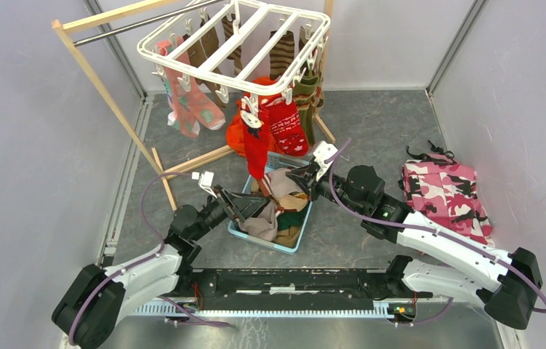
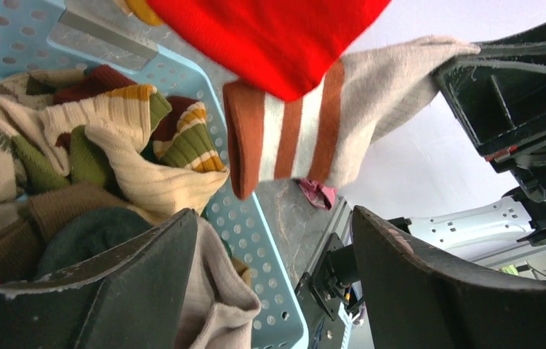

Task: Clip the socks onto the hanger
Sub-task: Pick up the sock from the bin.

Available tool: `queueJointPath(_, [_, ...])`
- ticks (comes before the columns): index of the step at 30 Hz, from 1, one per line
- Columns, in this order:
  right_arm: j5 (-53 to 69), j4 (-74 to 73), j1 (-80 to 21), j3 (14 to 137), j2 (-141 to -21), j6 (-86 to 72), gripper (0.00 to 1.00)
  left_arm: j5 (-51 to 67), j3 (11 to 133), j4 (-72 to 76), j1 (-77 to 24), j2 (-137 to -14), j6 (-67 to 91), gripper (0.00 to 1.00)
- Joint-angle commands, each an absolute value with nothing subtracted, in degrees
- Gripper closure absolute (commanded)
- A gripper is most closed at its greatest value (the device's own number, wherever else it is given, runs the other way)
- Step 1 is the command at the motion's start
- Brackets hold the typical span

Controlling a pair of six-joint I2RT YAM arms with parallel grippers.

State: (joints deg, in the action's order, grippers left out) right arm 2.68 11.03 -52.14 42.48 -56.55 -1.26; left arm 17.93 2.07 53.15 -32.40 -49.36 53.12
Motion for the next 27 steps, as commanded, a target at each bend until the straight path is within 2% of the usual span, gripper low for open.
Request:
queueJointPath(1, [5.2,15.17,-52.43,42.63,-55.51,-3.68,0.98,17.01,5.5,62.08,-32.7,-52.94,55.88,0.18])
queueJointPath(7, [6.04,15.84,-52.4,42.19,-54.92,-4.68,0.98,19.55,7.82,70.1,-32.7,-59.43,58.99,0.25])
queueJointPath(11, [5.78,15.68,-52.37,42.28,-54.44,-4.66,0.98,20.74,8.77,72.53,-32.7,-61.68,60.07,0.37])
queueJointPath(21, [3.21,14.25,-52.34,41.92,-53.82,-3.87,0.99,22.52,9.43,69.53,-32.7,-59.58,57.1,0.92])
queueJointPath(24, [3.17,14.14,-52.38,41.84,-53.72,-3.88,0.99,21.96,9.4,66.39,-32.7,-57.69,54.82,0.96])
queueJointPath(27, [3.33,14.28,-52.36,41.75,-53.79,-4.02,0.99,21.01,10.19,60.19,-32.7,-55.75,52.1,0.95])
